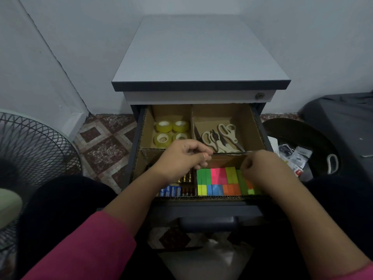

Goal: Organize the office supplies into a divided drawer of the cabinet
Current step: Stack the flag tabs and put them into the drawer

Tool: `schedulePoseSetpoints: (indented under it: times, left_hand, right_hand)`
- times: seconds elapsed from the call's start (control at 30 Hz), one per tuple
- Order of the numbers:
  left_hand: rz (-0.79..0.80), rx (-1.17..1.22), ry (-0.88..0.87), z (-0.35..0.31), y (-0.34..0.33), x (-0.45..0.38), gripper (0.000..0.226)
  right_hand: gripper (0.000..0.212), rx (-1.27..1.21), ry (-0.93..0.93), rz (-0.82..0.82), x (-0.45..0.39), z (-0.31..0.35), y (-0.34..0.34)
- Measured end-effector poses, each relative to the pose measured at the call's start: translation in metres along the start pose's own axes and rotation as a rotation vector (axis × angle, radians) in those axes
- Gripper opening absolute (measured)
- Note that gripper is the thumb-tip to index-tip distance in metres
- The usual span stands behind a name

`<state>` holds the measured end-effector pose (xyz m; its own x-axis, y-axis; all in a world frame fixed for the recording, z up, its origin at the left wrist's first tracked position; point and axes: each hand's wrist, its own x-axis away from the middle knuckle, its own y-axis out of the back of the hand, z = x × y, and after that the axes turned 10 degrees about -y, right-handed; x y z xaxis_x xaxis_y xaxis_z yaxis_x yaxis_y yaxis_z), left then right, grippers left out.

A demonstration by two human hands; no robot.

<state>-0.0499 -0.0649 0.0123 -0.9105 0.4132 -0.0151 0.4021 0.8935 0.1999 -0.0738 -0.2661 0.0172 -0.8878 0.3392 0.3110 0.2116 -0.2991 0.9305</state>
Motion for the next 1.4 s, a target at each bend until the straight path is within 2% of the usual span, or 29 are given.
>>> schedulePoseSetpoints:
  times: [0.1, 0.33, 0.8, 1.23, 1.4]
  left_hand:
    - [0.0, -0.001, 0.005, 0.0, -0.001, -0.001, 0.015]
    - [-0.002, -0.012, -0.005, -0.001, -0.001, 0.0, 0.016]
    - [-0.001, -0.017, -0.001, -0.002, -0.001, 0.0, 0.015]
    - [-0.005, -0.013, 0.0, -0.004, -0.002, 0.0, 0.015]
    - [-0.007, -0.012, 0.002, -0.004, -0.002, 0.001, 0.015]
  right_hand:
    - [0.01, -0.314, -0.018, 0.199, -0.001, -0.004, 0.005]
    - [0.007, -0.422, -0.067, 0.368, -0.001, 0.0, -0.002]
    - [0.011, -0.387, -0.042, 0.321, -0.005, -0.004, -0.007]
    - [0.018, -0.164, 0.031, 0.314, -0.004, 0.0, -0.012]
    - [0.027, -0.12, 0.043, 0.31, -0.003, 0.001, -0.012]
